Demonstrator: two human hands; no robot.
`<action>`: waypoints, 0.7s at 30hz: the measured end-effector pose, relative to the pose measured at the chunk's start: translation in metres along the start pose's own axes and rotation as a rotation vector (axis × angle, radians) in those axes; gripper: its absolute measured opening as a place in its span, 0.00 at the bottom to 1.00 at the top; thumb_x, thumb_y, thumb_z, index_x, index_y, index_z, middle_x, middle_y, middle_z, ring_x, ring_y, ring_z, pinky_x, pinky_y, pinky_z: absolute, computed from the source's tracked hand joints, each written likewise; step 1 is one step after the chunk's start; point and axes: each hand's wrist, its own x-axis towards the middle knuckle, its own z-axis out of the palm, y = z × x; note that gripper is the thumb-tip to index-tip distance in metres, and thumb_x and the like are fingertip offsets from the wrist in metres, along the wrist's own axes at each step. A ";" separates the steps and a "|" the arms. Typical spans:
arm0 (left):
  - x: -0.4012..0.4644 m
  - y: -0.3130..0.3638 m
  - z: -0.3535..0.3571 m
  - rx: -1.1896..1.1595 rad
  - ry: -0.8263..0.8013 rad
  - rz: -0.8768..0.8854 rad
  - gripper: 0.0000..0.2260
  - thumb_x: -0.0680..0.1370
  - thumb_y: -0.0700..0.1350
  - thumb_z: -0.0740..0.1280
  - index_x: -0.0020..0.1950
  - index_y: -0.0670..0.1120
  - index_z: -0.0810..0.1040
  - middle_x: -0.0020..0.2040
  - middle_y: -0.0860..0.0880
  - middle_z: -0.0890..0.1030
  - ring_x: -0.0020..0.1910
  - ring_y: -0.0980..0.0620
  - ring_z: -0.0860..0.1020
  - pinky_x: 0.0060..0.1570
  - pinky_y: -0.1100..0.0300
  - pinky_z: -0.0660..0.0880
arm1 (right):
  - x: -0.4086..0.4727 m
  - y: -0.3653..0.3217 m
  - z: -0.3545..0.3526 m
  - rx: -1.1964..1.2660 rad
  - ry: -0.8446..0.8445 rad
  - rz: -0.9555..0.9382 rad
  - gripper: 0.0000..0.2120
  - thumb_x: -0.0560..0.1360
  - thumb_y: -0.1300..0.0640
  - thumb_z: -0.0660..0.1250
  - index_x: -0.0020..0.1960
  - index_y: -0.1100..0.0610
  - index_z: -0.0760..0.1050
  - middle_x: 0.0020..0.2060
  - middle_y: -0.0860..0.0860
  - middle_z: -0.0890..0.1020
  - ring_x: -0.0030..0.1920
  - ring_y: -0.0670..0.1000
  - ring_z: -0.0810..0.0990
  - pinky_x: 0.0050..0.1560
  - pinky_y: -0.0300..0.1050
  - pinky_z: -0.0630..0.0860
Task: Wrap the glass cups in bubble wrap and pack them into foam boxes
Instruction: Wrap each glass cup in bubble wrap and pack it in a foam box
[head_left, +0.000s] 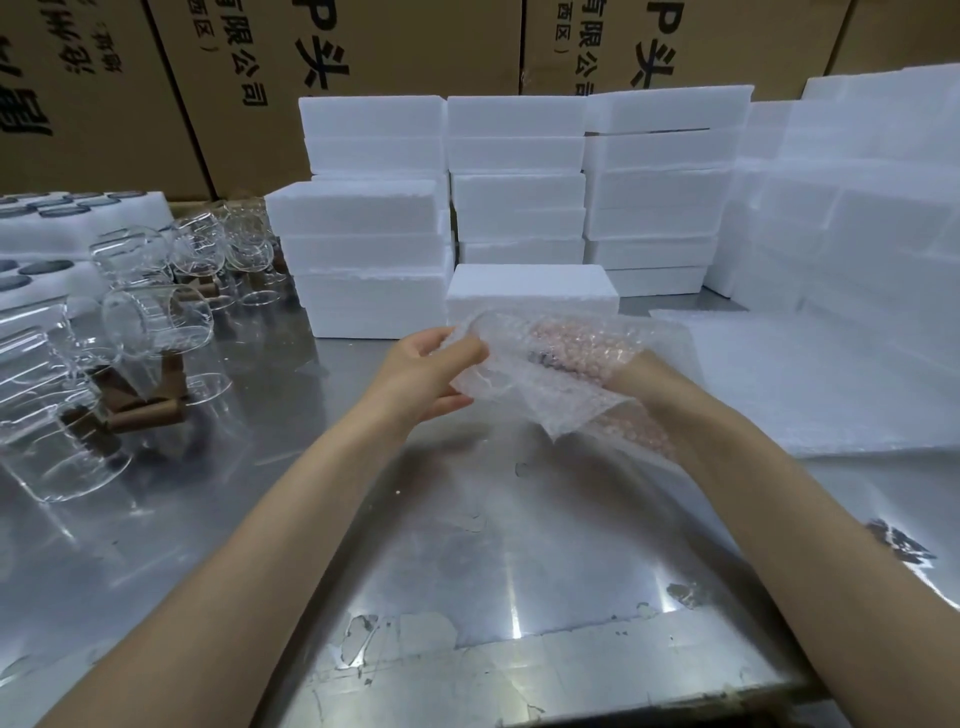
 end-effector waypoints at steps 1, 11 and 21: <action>0.001 -0.002 0.001 -0.018 0.021 -0.031 0.07 0.73 0.48 0.71 0.49 0.49 0.79 0.51 0.48 0.83 0.43 0.49 0.82 0.37 0.65 0.79 | 0.002 -0.005 0.006 0.027 -0.001 -0.044 0.12 0.80 0.62 0.60 0.60 0.61 0.76 0.61 0.54 0.79 0.62 0.52 0.76 0.59 0.41 0.70; 0.008 0.001 -0.021 -0.357 0.205 -0.281 0.21 0.70 0.51 0.72 0.60 0.44 0.76 0.58 0.42 0.80 0.42 0.46 0.82 0.36 0.61 0.80 | -0.004 -0.009 -0.012 0.589 0.191 -0.549 0.09 0.74 0.52 0.65 0.44 0.49 0.84 0.42 0.47 0.86 0.50 0.45 0.83 0.48 0.37 0.77; 0.001 0.007 -0.016 -0.496 0.076 -0.411 0.30 0.71 0.58 0.71 0.67 0.42 0.73 0.58 0.43 0.81 0.39 0.47 0.85 0.30 0.62 0.80 | 0.012 0.012 -0.009 0.163 0.086 -0.214 0.33 0.70 0.55 0.73 0.70 0.40 0.63 0.63 0.43 0.71 0.60 0.45 0.74 0.57 0.43 0.71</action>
